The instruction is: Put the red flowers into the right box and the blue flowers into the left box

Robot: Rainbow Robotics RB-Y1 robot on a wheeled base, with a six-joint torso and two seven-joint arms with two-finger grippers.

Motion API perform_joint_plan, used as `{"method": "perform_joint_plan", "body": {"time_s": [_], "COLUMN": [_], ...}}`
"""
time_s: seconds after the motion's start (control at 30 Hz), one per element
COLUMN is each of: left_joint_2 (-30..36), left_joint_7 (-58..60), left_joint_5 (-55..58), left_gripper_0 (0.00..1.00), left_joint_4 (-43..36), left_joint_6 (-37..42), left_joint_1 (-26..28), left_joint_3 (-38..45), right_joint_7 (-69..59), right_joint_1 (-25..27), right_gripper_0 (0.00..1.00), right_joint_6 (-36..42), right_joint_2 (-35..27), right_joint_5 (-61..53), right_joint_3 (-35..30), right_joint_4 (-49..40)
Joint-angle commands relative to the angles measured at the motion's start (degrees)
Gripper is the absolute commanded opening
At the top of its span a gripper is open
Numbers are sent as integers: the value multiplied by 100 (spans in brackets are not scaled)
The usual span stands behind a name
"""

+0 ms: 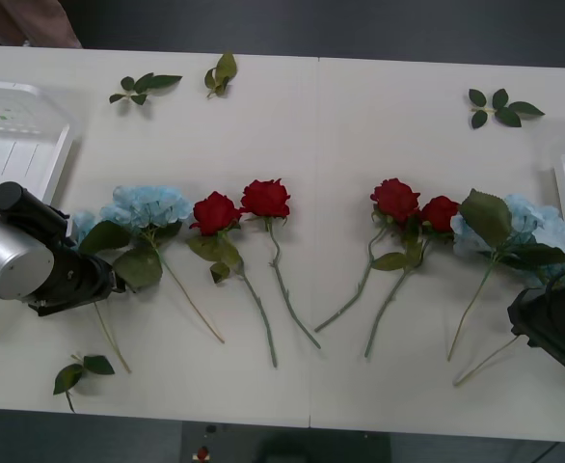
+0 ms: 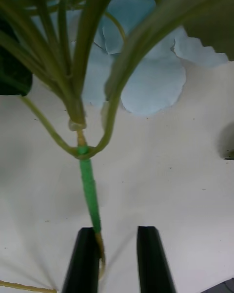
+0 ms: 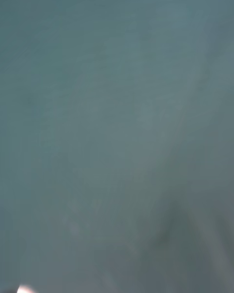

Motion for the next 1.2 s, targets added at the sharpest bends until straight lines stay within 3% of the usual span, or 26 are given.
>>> {"method": "perform_joint_plan", "body": {"time_s": [0.03,0.23,0.33,0.37,0.43,0.5,0.57,0.87,1.2], "left_joint_2": [68,60,60,60,68,60,60,60,244], "left_joint_7": [90,90,90,90,99,99,107,107,2], "left_joint_5": [-5,22,30,22,22,22,30,-22,-128], "left_gripper_0": [100,96,74,60,45,20,3,0,0], "left_joint_4": [66,75,93,93,110,137,154,145,-13], "left_joint_6": [-153,-171,-171,-197,-259,-285,-294,-294,-189], "left_joint_1": [-46,-46,-46,-46,-46,-46,-46,-37,-37], "left_joint_3": [12,-6,-58,-94,-120,-137,-137,-129,284], "right_joint_7": [146,190,234,251,286,339,392,673,2202], "right_joint_1": [-38,-153,-258,-293,-346,-408,-425,-425,-425], "right_gripper_0": [0,0,0,0,0,0,0,0,0], "right_joint_6": [-22,13,48,75,92,136,172,664,1244], "right_joint_2": [48,22,-31,-40,-84,-145,-189,-242,-233], "right_joint_5": [25,33,60,60,68,77,95,402,394], "right_joint_3": [-20,-28,-28,-28,-37,-37,-55,-327,-1101], "right_joint_4": [-30,-39,-74,-83,-136,-250,-364,-1217,-2148]}}
